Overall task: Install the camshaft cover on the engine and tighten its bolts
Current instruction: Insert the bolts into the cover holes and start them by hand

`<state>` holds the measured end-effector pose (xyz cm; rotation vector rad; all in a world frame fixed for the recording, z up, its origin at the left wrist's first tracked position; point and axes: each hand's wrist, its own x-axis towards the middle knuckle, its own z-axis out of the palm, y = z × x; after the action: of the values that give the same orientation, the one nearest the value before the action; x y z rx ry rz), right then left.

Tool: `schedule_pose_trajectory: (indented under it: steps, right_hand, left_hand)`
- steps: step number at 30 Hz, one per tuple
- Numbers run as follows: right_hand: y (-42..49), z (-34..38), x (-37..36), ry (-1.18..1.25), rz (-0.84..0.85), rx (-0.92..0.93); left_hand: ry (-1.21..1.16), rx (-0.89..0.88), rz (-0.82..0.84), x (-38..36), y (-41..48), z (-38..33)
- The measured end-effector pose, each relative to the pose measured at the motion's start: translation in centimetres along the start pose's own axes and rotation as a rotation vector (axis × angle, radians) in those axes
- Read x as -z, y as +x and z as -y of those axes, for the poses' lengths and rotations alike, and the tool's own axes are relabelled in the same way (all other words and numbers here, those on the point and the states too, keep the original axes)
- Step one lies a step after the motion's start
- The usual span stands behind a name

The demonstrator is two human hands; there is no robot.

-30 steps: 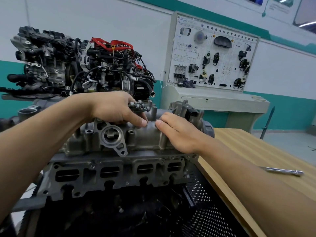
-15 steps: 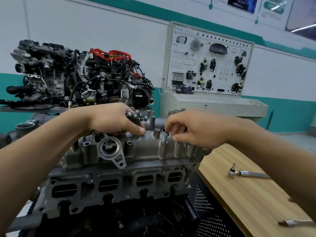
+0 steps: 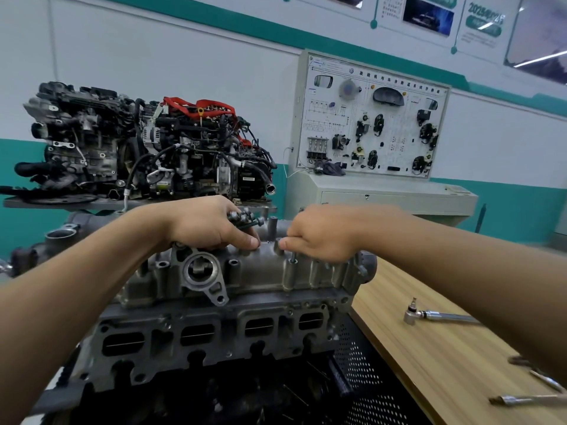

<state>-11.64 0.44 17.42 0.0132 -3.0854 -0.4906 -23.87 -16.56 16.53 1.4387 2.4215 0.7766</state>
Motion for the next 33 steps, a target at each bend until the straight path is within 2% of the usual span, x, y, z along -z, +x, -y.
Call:
schedule_pose_trajectory:
  steps: [4, 7, 9, 14, 18, 21, 26, 30, 33]
  right_hand:
    - [0.4, -0.2, -0.1, -0.06, -0.089, -0.046]
    - [0.0, -0.4, 0.6, 0.161, -0.115, -0.031]
    - [-0.3, -0.5, 0.9, 0.252, -0.077, -0.01]
    - [-1.1, -0.1, 0.4, 0.1, 0.12, -0.014]
    - [-1.0, -0.9, 1.7, 0.139, 0.065, -0.096]
    - [-1.0, -0.9, 1.5, 0.247, 0.015, -0.054]
    - [-1.6, -1.2, 0.8, 0.124, 0.147, -0.1]
    - [-2.0, -1.1, 0.9, 0.236, -0.081, -0.082]
    - [-1.9, -0.7, 0.6, 0.302, -0.118, 0.016]
  left_hand:
    - [0.0, -0.003, 0.002, 0.0, -0.1, 0.0]
    - [-0.014, -0.004, -0.006, -0.1, -0.1, -0.1]
    - [-0.024, -0.003, -0.013, -0.2, 0.0, 0.0]
    - [-0.05, 0.011, -0.014, -0.1, 0.1, 0.1]
    - [-0.043, 0.003, -0.024, -0.1, 0.2, 0.2]
    - [-0.035, -0.015, -0.036, -0.1, 0.4, 0.1]
    - [-0.045, -0.017, -0.027, -0.1, 0.1, 0.3]
    - [-0.049, -0.022, -0.028, -0.2, 0.2, 0.2]
    - [-0.05, -0.011, -0.031, -0.2, 0.1, 0.1]
